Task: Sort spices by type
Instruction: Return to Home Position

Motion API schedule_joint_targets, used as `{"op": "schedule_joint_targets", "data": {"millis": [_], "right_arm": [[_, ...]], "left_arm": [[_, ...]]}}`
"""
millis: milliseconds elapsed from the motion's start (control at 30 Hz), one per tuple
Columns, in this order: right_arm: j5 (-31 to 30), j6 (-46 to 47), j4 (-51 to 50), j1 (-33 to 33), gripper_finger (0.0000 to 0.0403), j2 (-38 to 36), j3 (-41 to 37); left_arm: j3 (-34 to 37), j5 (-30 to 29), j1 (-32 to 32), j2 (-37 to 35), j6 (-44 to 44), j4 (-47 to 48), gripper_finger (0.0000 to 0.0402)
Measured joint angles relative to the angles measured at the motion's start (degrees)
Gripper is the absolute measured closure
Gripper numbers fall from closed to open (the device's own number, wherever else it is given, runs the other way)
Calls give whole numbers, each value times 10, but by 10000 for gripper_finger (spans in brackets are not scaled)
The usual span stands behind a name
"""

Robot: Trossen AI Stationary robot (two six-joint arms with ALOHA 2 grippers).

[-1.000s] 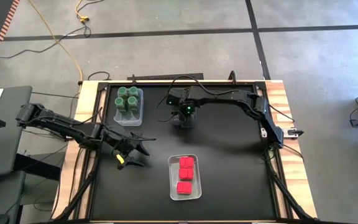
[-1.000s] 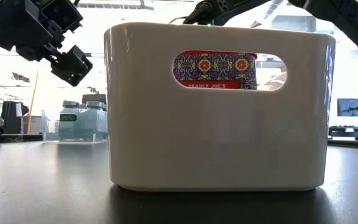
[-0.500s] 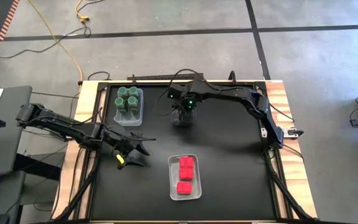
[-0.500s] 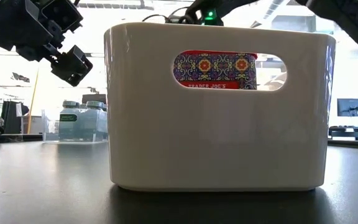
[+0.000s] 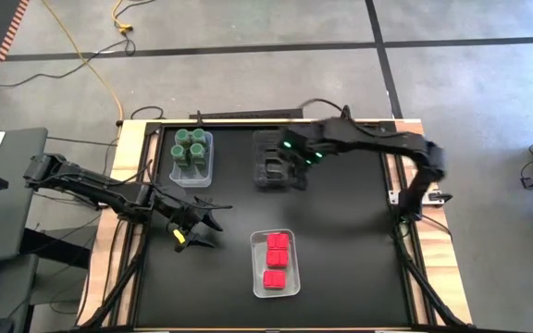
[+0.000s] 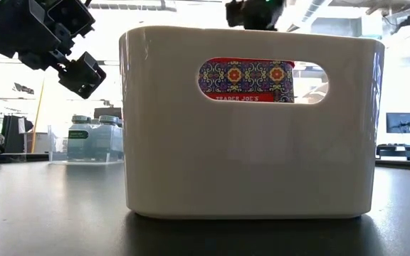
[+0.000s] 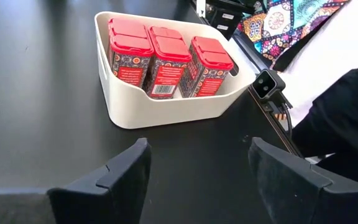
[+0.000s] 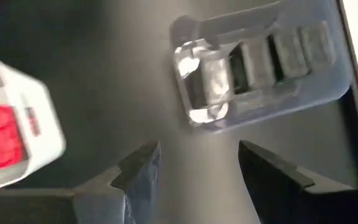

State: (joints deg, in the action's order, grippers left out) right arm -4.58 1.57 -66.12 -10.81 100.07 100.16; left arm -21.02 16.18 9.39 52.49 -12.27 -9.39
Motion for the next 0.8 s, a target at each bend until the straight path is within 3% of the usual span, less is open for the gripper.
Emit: {"op": "schedule_joint_targets", "data": {"millis": [167, 367, 500, 733, 800], "right_arm": [[0, 88, 73, 54, 158, -141, -171], [1, 159, 40, 117, 158, -275, -321], [1, 268, 30, 166, 158, -335, -386], [1, 221, 221, 226, 158, -419, -547], [1, 210, 293, 226, 158, -442, -597]], "left_arm": [[0, 0, 0, 0, 0, 0, 143], [0, -17, 0, 0, 63, -2, 143], [0, -100, -3, 0, 130, -28, 143], [0, -268, -7, 0, 85, -45, 143], [0, -288, -6, 0, 85, -50, 143]]}}
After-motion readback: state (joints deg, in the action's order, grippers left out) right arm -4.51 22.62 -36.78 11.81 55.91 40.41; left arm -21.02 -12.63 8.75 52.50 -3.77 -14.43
